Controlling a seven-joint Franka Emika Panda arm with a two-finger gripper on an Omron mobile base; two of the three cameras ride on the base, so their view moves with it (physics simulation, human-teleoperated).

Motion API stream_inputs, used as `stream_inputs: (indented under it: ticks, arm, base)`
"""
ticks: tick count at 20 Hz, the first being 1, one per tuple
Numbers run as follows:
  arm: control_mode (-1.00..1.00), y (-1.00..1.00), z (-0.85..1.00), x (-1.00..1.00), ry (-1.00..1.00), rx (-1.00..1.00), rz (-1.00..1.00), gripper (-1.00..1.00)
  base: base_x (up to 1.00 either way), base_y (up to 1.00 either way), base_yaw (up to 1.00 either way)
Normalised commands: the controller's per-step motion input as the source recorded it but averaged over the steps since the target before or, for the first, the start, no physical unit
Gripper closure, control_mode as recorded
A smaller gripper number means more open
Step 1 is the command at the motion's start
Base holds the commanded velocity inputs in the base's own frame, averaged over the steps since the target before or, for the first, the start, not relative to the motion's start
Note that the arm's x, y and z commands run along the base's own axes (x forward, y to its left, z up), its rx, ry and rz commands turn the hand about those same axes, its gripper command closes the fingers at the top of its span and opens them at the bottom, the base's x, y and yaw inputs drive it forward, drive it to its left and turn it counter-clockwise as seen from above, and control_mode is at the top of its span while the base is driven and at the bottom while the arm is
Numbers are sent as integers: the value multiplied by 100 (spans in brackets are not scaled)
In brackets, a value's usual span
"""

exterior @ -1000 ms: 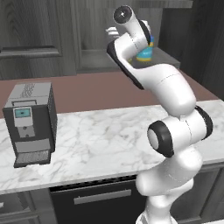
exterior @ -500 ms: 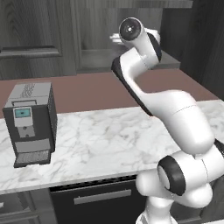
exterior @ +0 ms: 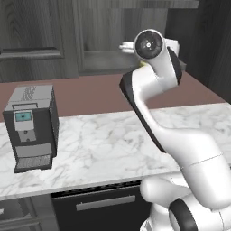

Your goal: Move the mustard and mayonnaise from the cabinet to the dining counter.

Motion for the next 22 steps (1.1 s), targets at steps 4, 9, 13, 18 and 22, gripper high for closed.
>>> stream_inputs:
  ticks: [4, 9, 13, 18, 22]
  arm:
    - [-100, 14, 33, -100, 8, 3, 1, 100]
    - [-100, 12, 14, -100, 15, 5, 1, 100]
    - [-100, 0, 0, -90, 15, 8, 1, 100]
    - [-100, 0, 0, -87, 2, 3, 1, 100]
    - [-100, 0, -7, -72, 0, 0, 2, 100]
  base:
    - [0, 0, 0]
    - [0, 0, 0]
    - [0, 0, 0]
    - [0, 0, 0]
    - [0, 0, 0]
